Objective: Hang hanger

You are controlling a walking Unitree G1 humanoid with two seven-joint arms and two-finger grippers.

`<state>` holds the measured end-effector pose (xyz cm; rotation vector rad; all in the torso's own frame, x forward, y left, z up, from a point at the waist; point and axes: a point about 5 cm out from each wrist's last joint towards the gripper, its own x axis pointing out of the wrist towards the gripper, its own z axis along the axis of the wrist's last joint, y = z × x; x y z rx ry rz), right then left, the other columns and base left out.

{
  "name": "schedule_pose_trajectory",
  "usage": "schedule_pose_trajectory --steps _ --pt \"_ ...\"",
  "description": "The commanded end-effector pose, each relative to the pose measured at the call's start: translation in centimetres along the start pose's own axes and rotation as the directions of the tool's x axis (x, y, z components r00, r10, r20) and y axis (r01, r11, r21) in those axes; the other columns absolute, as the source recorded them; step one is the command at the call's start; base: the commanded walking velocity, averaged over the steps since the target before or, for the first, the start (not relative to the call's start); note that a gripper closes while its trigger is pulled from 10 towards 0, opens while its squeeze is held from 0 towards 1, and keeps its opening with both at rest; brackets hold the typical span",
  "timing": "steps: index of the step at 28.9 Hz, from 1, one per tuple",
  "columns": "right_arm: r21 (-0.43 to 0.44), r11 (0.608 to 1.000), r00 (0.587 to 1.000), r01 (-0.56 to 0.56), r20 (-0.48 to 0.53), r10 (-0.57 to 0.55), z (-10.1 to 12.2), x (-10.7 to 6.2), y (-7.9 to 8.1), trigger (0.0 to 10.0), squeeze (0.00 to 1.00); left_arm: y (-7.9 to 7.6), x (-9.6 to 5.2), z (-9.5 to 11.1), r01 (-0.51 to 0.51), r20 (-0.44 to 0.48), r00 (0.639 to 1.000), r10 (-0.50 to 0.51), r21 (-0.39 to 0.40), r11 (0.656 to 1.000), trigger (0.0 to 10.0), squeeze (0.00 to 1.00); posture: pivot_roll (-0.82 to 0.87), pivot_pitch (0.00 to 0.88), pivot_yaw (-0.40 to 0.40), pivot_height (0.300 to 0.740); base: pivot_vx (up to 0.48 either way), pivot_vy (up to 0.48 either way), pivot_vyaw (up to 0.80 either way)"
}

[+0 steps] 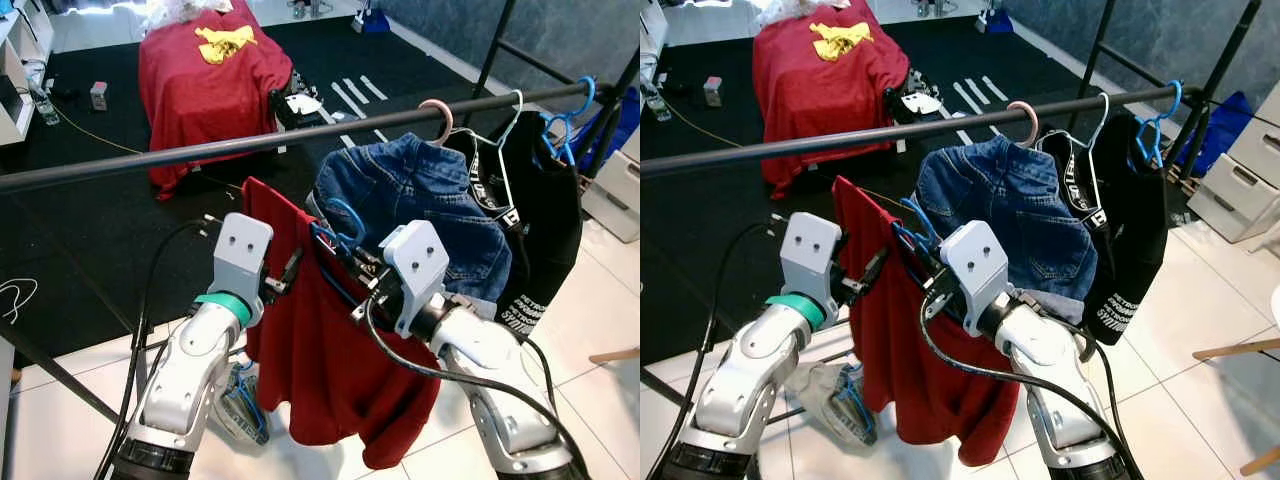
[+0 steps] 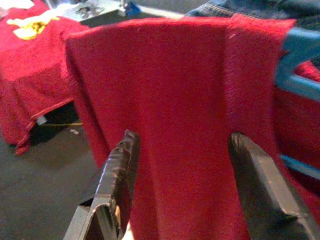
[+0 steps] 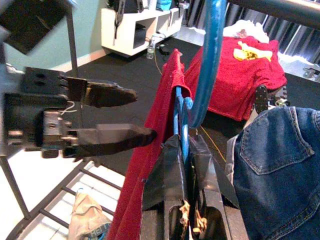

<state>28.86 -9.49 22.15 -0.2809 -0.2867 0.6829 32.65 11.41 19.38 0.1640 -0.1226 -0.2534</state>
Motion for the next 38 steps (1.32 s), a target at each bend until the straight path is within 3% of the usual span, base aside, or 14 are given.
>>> schedule_pose_trajectory --steps 1,12,13,14,15,24,26,28,34,38 --pt "-0.001 1.000 0.999 -0.026 0.028 0.026 0.8 -0.1 0.9 10.0 0.00 0.7 0.4 -1.0 -0.075 -0.042 0.996 0.075 0.003 0.997 10.0 0.00 -0.13 0.141 0.075 0.740 0.000 0.000 0.00" --pt "0.004 0.999 0.999 -0.048 0.018 0.048 0.9 -0.3 1.5 10.0 0.00 1.9 1.1 -1.4 -0.155 -0.083 0.985 0.150 -0.051 0.987 10.0 0.00 -0.13 0.142 0.075 0.740 0.000 0.000 0.00" --pt "0.006 0.999 0.999 -0.047 0.014 0.047 0.8 -0.3 1.6 10.0 0.00 2.0 1.1 -1.4 -0.156 -0.083 0.985 0.151 -0.062 0.986 3.0 0.00 -0.13 0.143 0.078 0.740 0.000 0.000 0.00" --pt "0.006 0.999 0.999 -0.047 0.014 0.047 0.8 -0.3 1.6 10.0 0.00 2.0 1.1 -1.4 -0.156 -0.083 0.985 0.151 -0.062 0.986 3.0 0.00 -0.13 0.143 0.078 0.740 0.000 0.000 0.00" --pt "0.008 0.999 0.999 -0.045 0.010 0.045 0.7 -0.3 1.6 10.0 0.00 2.2 1.0 -1.4 -0.159 -0.083 0.985 0.153 -0.068 0.985 0.0 0.00 -0.12 0.144 0.079 0.740 0.000 0.000 0.00" --pt "0.012 0.999 0.999 -0.036 -0.006 0.036 0.5 -0.5 1.6 10.0 0.00 3.2 0.7 -1.6 -0.174 -0.076 0.983 0.170 -0.056 0.983 0.0 0.00 -0.12 0.145 0.081 0.740 0.000 0.000 0.00" --pt "0.010 1.000 0.999 -0.030 -0.014 0.030 0.4 -0.5 1.5 10.0 0.00 4.1 0.4 -1.5 -0.183 -0.062 0.981 0.182 -0.008 0.983 0.0 0.00 -0.12 0.143 0.085 0.740 0.000 0.000 0.00" --pt "0.010 1.000 0.999 -0.030 -0.014 0.030 0.4 -0.5 1.5 10.0 0.00 4.1 0.4 -1.5 -0.183 -0.062 0.981 0.182 -0.008 0.983 0.0 0.00 -0.12 0.143 0.085 0.740 0.000 0.000 0.00" --pt "0.006 1.000 0.999 -0.025 -0.032 0.025 0.2 -1.0 1.3 10.0 0.00 7.5 -0.1 -1.0 -0.308 -0.028 0.950 0.311 0.072 0.949 0.0 0.00 -0.12 0.140 0.085 0.740 0.000 0.000 0.00" --pt "0.006 1.000 0.999 -0.030 -0.037 0.031 0.1 -1.1 1.4 10.0 0.00 8.0 0.0 -0.7 -0.334 -0.014 0.942 0.336 0.077 0.940 0.0 0.00 -0.12 0.136 0.084 0.740 0.000 0.000 0.00"
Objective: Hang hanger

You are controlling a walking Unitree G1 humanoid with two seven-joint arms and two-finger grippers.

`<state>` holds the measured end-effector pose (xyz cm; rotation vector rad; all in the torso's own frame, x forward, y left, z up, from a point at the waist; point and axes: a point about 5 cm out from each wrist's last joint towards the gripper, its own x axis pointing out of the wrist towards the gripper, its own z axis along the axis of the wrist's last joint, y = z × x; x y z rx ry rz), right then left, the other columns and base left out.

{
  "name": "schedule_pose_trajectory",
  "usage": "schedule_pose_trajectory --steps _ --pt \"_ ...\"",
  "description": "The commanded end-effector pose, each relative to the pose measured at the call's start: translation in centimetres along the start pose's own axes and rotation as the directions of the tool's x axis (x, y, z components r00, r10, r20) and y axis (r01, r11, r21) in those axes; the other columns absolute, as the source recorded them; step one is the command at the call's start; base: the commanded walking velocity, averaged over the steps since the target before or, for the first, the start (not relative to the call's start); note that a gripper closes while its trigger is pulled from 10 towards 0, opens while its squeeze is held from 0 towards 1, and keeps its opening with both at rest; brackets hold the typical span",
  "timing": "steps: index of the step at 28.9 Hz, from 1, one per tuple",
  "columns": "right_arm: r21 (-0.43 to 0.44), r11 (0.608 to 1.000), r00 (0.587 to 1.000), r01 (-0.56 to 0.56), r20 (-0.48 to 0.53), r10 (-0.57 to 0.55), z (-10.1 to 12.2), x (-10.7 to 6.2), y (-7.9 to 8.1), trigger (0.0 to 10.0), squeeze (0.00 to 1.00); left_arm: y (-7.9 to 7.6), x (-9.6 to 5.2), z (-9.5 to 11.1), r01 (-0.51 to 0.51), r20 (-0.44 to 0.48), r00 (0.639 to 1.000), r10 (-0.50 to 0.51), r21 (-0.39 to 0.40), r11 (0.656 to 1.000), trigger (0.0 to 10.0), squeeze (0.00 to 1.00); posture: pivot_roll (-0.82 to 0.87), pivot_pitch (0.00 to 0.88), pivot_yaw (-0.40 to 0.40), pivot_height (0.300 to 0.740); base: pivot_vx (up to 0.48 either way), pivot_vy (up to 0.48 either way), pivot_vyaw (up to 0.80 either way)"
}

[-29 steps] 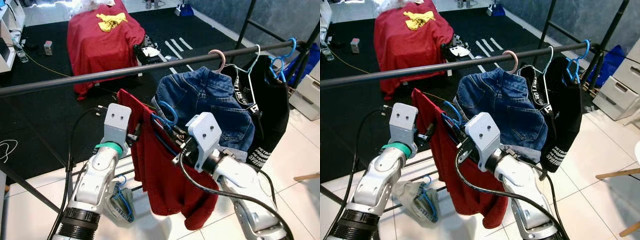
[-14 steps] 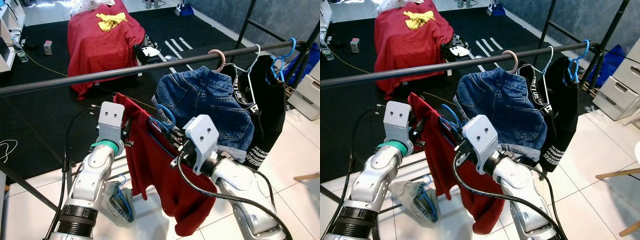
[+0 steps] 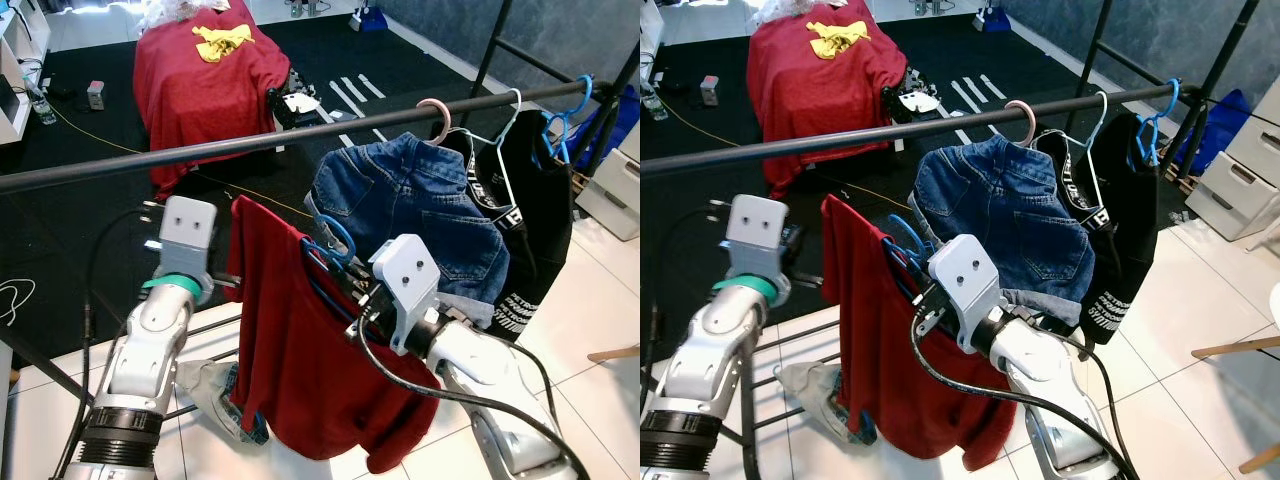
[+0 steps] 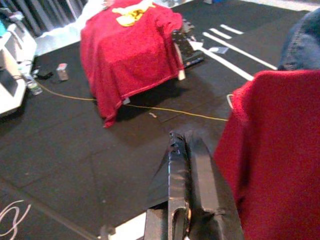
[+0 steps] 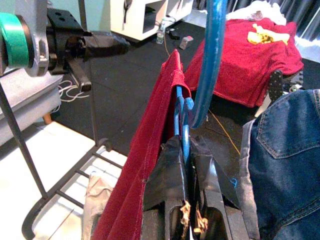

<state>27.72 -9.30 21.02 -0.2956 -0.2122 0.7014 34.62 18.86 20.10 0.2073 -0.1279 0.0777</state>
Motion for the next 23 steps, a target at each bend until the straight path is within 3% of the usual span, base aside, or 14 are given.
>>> schedule_pose_trajectory --steps 1,5,6,7,8,9,10,13,15,18,23 --pt "-0.009 1.000 0.999 -0.002 0.032 0.002 0.7 -0.3 0.2 10.0 0.00 0.3 0.0 -0.1 -0.016 0.002 1.000 0.016 0.011 1.000 0.0 0.00 -0.12 0.136 0.084 0.740 0.000 0.000 0.00" --pt "-0.014 1.000 1.000 -0.011 0.020 0.012 0.5 -0.6 0.2 10.0 0.00 0.7 0.3 0.3 -0.026 0.023 0.999 0.025 0.021 0.999 0.0 0.00 -0.12 0.132 0.088 0.740 0.000 0.000 0.00" --pt "-0.018 1.000 1.000 -0.014 0.017 0.014 0.5 -0.8 0.2 10.0 0.00 0.3 0.2 0.4 0.030 0.030 0.999 -0.030 0.021 0.999 0.0 0.00 -0.12 0.131 0.088 0.740 0.000 0.000 0.00" --pt "-0.023 1.000 1.000 -0.013 0.020 0.014 0.6 -0.8 0.1 10.0 0.00 -0.7 -0.2 0.8 0.141 0.049 0.989 -0.143 0.042 0.989 6.6 0.00 -0.12 0.129 0.089 0.740 0.000 0.000 0.00" --pt "-0.023 1.000 1.000 -0.013 0.020 0.014 0.6 -0.8 0.1 10.0 0.00 -0.7 -0.2 0.8 0.141 0.049 0.989 -0.143 0.042 0.989 6.6 0.00 -0.12 0.129 0.089 0.740 0.000 0.000 0.00" --pt "-0.027 1.000 1.000 -0.012 0.023 0.013 0.6 -0.8 0.0 10.0 0.00 -1.6 -0.6 1.0 0.226 0.059 0.971 -0.230 0.066 0.972 10.0 0.00 -0.12 0.129 0.090 0.740 0.000 0.000 0.00" --pt "-0.033 0.999 0.999 -0.030 0.039 0.032 0.8 -0.6 0.0 10.0 0.00 -2.8 -1.5 1.6 0.346 0.084 0.933 -0.349 0.047 0.937 10.0 1.00 -0.12 0.129 0.090 0.740 0.000 0.000 0.00" --pt "-0.033 0.999 0.999 -0.030 0.039 0.032 0.8 -0.6 0.0 10.0 0.00 -2.8 -1.5 1.6 0.346 0.084 0.933 -0.349 0.047 0.937 10.0 1.00 -0.12 0.129 0.090 0.740 0.000 0.000 0.00" --pt "-0.035 0.996 0.994 -0.088 0.066 0.090 1.1 -0.3 0.2 10.0 0.00 -4.1 -2.9 2.5 0.489 0.130 0.866 -0.483 -0.016 0.872 10.0 1.00 -0.12 0.129 0.095 0.740 0.000 0.000 0.00" --pt "-0.039 0.992 0.990 -0.116 0.072 0.119 1.2 -0.3 0.2 10.0 0.00 -4.2 -3.4 2.9 0.531 0.148 0.841 -0.521 -0.033 0.847 10.0 1.00 -0.11 0.130 0.096 0.740 0.000 0.000 0.00" --pt "-0.050 0.972 0.971 -0.230 0.056 0.232 1.1 -0.8 0.0 10.0 0.00 -1.6 -4.3 2.6 0.527 0.116 0.844 -0.524 0.007 0.850 10.0 1.00 -0.10 0.135 0.100 0.740 0.000 0.000 0.00"
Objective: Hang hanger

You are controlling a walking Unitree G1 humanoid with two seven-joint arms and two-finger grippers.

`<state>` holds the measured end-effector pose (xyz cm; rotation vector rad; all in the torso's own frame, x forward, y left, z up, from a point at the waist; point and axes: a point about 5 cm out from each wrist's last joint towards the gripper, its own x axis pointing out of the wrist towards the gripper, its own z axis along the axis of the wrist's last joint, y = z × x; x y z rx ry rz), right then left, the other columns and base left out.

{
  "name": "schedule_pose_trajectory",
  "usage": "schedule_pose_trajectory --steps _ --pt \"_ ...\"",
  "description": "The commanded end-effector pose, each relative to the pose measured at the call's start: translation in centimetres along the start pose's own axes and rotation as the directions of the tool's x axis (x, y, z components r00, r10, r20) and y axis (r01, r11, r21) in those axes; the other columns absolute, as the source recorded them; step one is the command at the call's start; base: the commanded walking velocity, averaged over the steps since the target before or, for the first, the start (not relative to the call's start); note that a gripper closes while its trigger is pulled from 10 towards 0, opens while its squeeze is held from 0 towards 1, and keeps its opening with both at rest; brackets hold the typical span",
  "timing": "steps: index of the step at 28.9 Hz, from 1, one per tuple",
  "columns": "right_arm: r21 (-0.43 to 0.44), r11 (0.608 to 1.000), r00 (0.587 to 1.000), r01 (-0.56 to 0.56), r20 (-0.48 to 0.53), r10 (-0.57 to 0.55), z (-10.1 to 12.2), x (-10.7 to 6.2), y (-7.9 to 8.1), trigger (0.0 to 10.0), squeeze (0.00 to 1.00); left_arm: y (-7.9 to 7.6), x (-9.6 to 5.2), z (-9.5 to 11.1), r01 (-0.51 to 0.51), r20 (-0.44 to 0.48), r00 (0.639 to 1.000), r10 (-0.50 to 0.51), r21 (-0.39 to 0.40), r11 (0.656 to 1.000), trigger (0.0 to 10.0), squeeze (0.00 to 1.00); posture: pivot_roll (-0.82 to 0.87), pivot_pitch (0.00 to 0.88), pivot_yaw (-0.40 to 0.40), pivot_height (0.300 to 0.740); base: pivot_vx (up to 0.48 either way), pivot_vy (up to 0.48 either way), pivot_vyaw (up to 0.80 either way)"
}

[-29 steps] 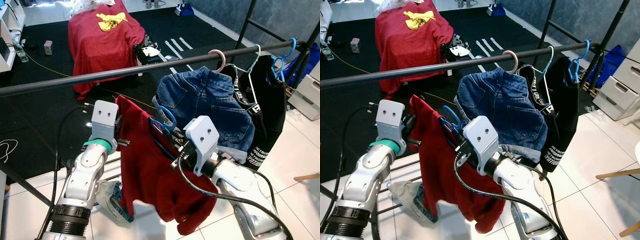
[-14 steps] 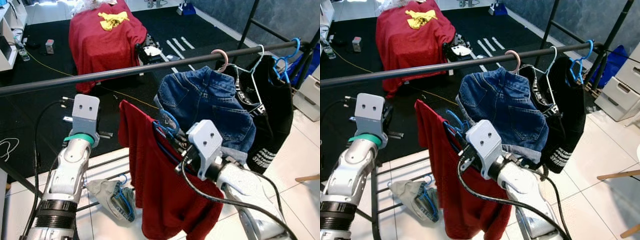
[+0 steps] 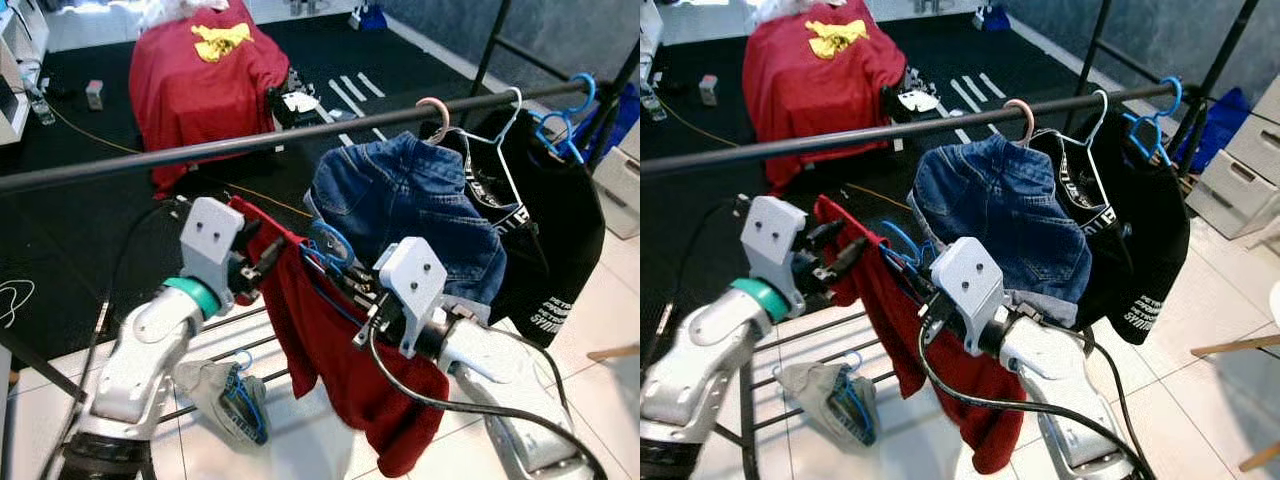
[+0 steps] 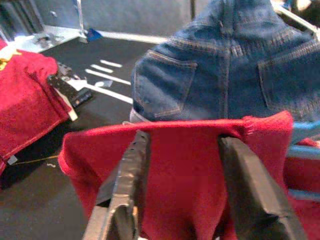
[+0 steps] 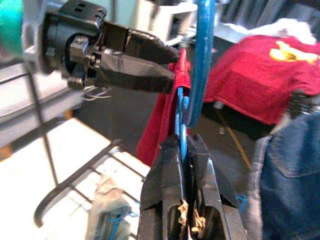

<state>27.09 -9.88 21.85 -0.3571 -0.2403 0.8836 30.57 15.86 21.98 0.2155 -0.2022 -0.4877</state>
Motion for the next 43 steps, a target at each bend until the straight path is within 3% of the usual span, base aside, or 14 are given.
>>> schedule_pose_trajectory --steps 1,5,8,9,13,18,19,21,22,24,27,29,31,43 --pt "0.008 0.999 0.998 -0.049 0.028 0.049 0.3 0.0 0.3 10.0 0.00 0.3 -0.7 -0.3 0.003 -0.019 1.000 -0.003 -0.005 1.000 10.0 1.00 -0.10 0.135 0.100 0.740 0.000 0.000 0.00" --pt "0.004 0.994 0.993 -0.110 0.039 0.110 0.4 0.4 0.0 10.0 0.00 1.7 -2.1 -1.3 -0.097 -0.075 0.992 0.102 0.064 0.993 10.0 1.00 -0.10 0.137 0.085 0.740 0.000 0.000 0.00" --pt "0.013 0.993 0.992 -0.120 0.050 0.119 0.5 0.9 -0.3 10.0 0.00 2.3 -2.8 -1.5 -0.156 -0.092 0.982 0.162 0.071 0.985 10.0 1.00 -0.09 0.140 0.072 0.740 0.000 0.000 0.00" --pt "0.021 0.992 0.991 -0.123 0.057 0.121 0.4 1.3 -0.6 10.0 0.00 2.7 -3.4 -1.8 -0.203 -0.103 0.972 0.210 0.072 0.977 10.0 0.00 -0.08 0.143 0.066 0.740 0.000 0.000 0.00" --pt "0.028 0.990 0.988 -0.141 0.073 0.138 0.2 2.6 -1.2 10.0 0.00 3.5 -5.7 -2.5 -0.365 -0.146 0.916 0.374 0.083 0.927 10.0 0.00 -0.07 0.153 0.051 0.740 0.000 0.000 0.00" --pt "0.035 0.986 0.984 -0.161 0.086 0.157 0.3 3.3 -1.6 10.0 0.00 3.4 -6.8 -2.7 -0.436 -0.161 0.884 0.439 0.055 0.898 10.0 0.00 -0.07 0.155 0.034 0.740 0.000 0.000 0.00" --pt "0.044 0.982 0.980 -0.182 0.095 0.177 0.2 3.8 -1.9 10.0 0.00 2.4 -7.1 -2.7 -0.442 -0.170 0.883 0.438 0.016 0.897 10.0 0.00 -0.06 0.156 0.024 0.740 0.000 0.000 0.00" --pt "0.047 0.981 0.978 -0.187 0.097 0.182 0.2 3.9 -2.0 10.0 0.00 2.1 -7.1 -2.7 -0.442 -0.172 0.883 0.436 0.007 0.897 10.0 0.00 -0.06 0.156 0.024 0.740 0.000 0.000 0.00" --pt "0.043 0.980 0.977 -0.196 0.097 0.192 0.1 4.2 -2.2 10.0 0.00 1.3 -6.9 -2.4 -0.422 -0.168 0.895 0.413 -0.021 0.907 10.0 0.00 -0.05 0.156 0.008 0.740 0.000 0.000 0.00" --pt "0.043 0.980 0.977 -0.196 0.097 0.192 0.1 4.2 -2.2 10.0 0.00 1.3 -6.9 -2.4 -0.422 -0.168 0.895 0.413 -0.021 0.907 10.0 0.00 -0.05 0.156 0.008 0.740 0.000 0.000 0.00" --pt "0.036 0.975 0.971 -0.220 0.102 0.215 0.1 4.9 -2.4 10.0 0.00 -0.8 -6.1 -1.3 -0.370 -0.141 0.925 0.353 -0.120 0.921 10.0 0.00 -0.03 0.154 -0.017 0.740 0.000 0.000 0.00" --pt "0.036 0.975 0.971 -0.220 0.102 0.215 0.1 4.9 -2.4 10.0 0.00 -0.8 -6.1 -1.3 -0.370 -0.141 0.925 0.353 -0.120 0.921 10.0 0.00 -0.03 0.154 -0.017 0.740 0.000 0.000 0.00" --pt "0.027 0.966 0.960 -0.258 0.122 0.253 0.5 5.7 -2.1 10.0 0.00 -2.4 -4.2 -0.2 -0.329 -0.089 0.944 0.317 -0.189 0.925 10.0 0.00 -0.03 0.151 -0.033 0.740 0.000 0.000 0.00" --pt "-0.011 0.942 0.932 -0.335 0.146 0.333 1.3 5.0 -1.9 10.0 0.00 -4.1 -2.5 0.0 -0.260 -0.064 0.965 0.255 -0.102 0.960 10.0 0.00 -0.07 0.155 -0.024 0.740 0.000 0.000 0.00"
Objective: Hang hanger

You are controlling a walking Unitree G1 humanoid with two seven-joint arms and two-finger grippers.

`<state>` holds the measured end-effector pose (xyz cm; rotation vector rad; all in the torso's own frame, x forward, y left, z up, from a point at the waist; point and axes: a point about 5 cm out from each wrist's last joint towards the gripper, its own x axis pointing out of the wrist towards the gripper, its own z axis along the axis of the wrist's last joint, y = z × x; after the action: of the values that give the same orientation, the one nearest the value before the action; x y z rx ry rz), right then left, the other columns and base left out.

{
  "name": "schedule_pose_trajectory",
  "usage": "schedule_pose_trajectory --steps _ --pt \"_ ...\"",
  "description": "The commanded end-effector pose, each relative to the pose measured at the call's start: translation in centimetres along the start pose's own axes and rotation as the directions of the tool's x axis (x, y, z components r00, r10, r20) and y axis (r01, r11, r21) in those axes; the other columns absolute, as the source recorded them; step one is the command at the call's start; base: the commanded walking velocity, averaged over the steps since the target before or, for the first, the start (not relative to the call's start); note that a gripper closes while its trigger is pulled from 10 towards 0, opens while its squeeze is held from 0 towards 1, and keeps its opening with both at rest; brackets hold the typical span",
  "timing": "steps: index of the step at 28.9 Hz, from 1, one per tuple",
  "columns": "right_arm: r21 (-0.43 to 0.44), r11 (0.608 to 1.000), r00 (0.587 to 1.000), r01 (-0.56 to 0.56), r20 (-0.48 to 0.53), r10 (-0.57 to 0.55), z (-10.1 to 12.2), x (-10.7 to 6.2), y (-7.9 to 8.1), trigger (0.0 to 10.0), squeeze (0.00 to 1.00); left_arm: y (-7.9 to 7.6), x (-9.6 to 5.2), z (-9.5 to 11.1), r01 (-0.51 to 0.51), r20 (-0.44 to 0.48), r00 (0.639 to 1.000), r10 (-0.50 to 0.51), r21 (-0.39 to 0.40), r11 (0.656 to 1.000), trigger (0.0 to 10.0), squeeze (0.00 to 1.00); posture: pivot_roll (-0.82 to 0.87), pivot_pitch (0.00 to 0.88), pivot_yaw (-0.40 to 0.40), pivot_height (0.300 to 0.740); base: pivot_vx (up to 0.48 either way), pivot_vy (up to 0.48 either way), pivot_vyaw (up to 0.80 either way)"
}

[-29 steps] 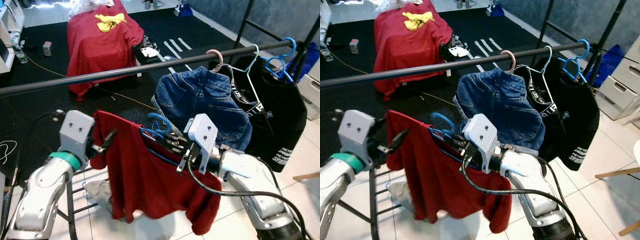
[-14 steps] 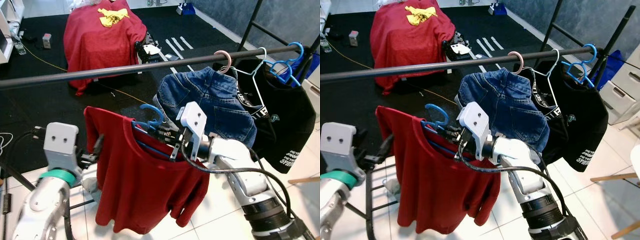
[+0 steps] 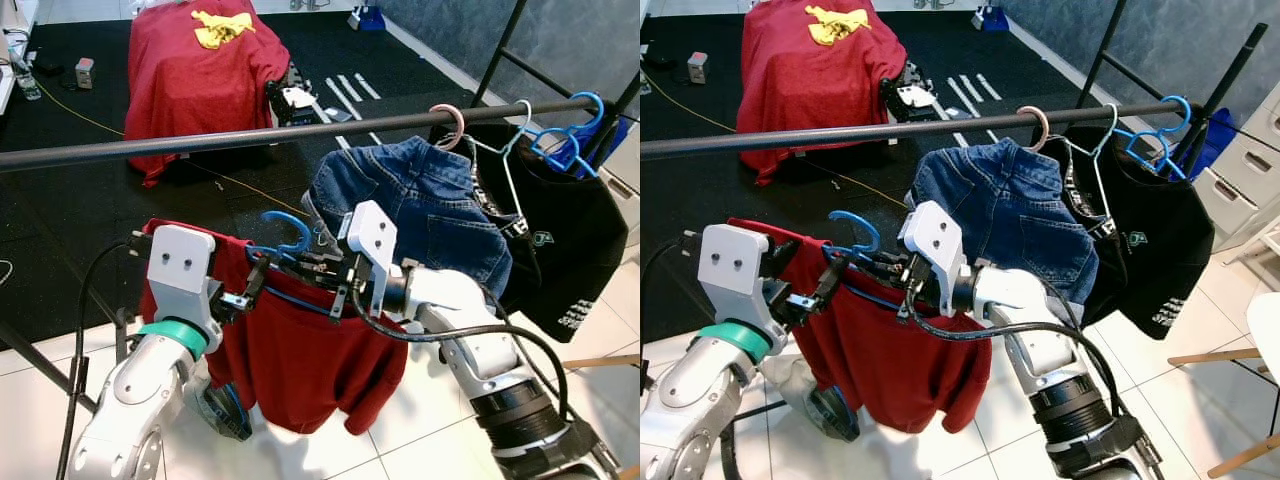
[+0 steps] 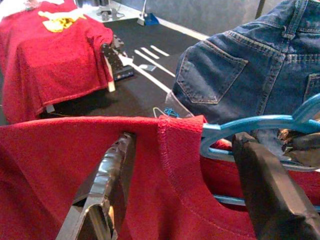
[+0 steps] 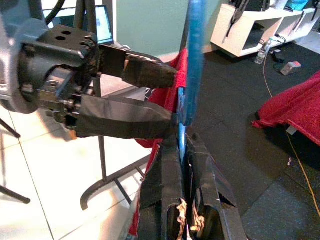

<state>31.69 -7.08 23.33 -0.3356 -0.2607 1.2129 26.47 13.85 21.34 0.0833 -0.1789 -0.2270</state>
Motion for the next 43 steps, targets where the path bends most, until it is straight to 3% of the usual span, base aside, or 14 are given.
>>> schedule_pose_trajectory --steps 1,3,4,7,8,11,12,20,21,23,25,33,35,43 --pt "-0.036 0.999 0.998 -0.030 0.057 0.032 1.3 -0.1 0.4 10.0 0.00 -0.3 0.3 -0.9 -0.015 -0.034 0.999 0.016 0.016 1.000 9.9 0.00 -0.08 0.154 -0.024 0.740 0.000 0.000 0.00" --pt "-0.036 0.999 0.998 -0.030 0.057 0.032 1.3 -0.1 0.4 10.0 0.00 -0.3 0.3 -0.9 -0.015 -0.034 0.999 0.016 0.016 1.000 9.9 0.00 -0.08 0.154 -0.024 0.740 0.000 0.000 0.00" --pt "-0.051 0.998 0.998 -0.028 0.060 0.031 1.6 -0.3 0.4 10.0 0.00 0.0 0.2 -1.1 -0.036 -0.043 0.998 0.037 0.028 0.999 7.5 0.00 -0.08 0.156 -0.023 0.740 0.000 0.000 0.00" --pt "-0.051 0.998 0.998 -0.028 0.060 0.031 1.6 -0.3 0.4 10.0 0.00 0.0 0.2 -1.1 -0.036 -0.043 0.998 0.037 0.028 0.999 7.5 0.00 -0.08 0.156 -0.023 0.740 0.000 0.000 0.00" --pt "-0.068 0.997 0.998 -0.027 0.057 0.031 1.8 -0.7 0.5 10.0 0.00 0.4 -0.1 -1.1 -0.044 -0.052 0.998 0.046 0.042 0.998 9.1 0.00 -0.07 0.158 -0.022 0.740 0.000 0.000 0.00" --pt "-0.068 0.997 0.998 -0.027 0.057 0.031 1.8 -0.7 0.5 10.0 0.00 0.4 -0.1 -1.1 -0.044 -0.052 0.998 0.046 0.042 0.998 9.1 0.00 -0.07 0.158 -0.022 0.740 0.000 0.000 0.00" --pt "-0.079 0.997 0.998 -0.020 0.051 0.025 1.8 -1.1 0.6 10.0 0.00 0.5 -0.7 -1.0 -0.010 -0.063 0.998 0.010 0.002 1.000 10.0 0.00 -0.07 0.162 -0.020 0.740 0.000 0.000 0.00" --pt "-0.081 0.997 1.000 0.017 0.018 -0.016 1.0 -1.8 0.3 10.0 0.00 1.2 -2.3 -0.5 0.105 -0.062 0.992 -0.111 -0.086 0.991 10.0 0.00 -0.07 0.161 -0.020 0.740 0.000 0.000 0.00" --pt "-0.082 0.996 0.999 0.044 0.003 -0.044 0.5 -2.1 0.0 10.0 0.00 1.8 -3.1 0.0 0.192 -0.057 0.978 -0.201 -0.137 0.972 10.0 0.00 -0.06 0.158 -0.015 0.740 0.000 0.000 0.00" --pt "-0.082 0.996 0.999 0.044 0.003 -0.044 0.5 -2.1 0.0 10.0 0.00 1.8 -3.1 0.0 0.192 -0.057 0.978 -0.201 -0.137 0.972 10.0 0.00 -0.06 0.158 -0.015 0.740 0.000 0.000 0.00" --pt "-0.089 0.993 0.996 0.083 -0.012 -0.085 0.0 -2.2 -0.4 10.0 0.00 3.0 -3.9 0.7 0.281 -0.041 0.955 -0.294 -0.198 0.939 10.0 0.00 -0.06 0.153 -0.008 0.740 0.000 0.000 0.00" --pt "-0.095 0.991 0.995 0.097 -0.002 -0.098 0.1 -2.1 -0.6 10.0 0.00 3.1 -3.2 0.3 0.229 -0.066 0.968 -0.242 -0.156 0.961 10.0 0.00 -0.06 0.151 0.000 0.740 0.000 0.000 0.00" --pt "-0.092 0.994 0.998 0.059 0.037 -0.056 1.1 -1.5 -0.4 10.0 0.00 2.1 -2.3 -1.0 0.127 -0.110 0.984 -0.139 -0.109 0.986 10.0 0.00 -0.07 0.152 0.002 0.740 0.000 0.000 0.00" --pt "-0.085 0.996 0.994 -0.037 0.104 0.045 2.8 -0.2 0.2 10.0 0.00 0.8 -1.8 -1.2 0.049 -0.115 0.992 -0.054 -0.043 0.998 10.0 0.00 -0.07 0.157 0.001 0.740 0.000 0.000 0.00"
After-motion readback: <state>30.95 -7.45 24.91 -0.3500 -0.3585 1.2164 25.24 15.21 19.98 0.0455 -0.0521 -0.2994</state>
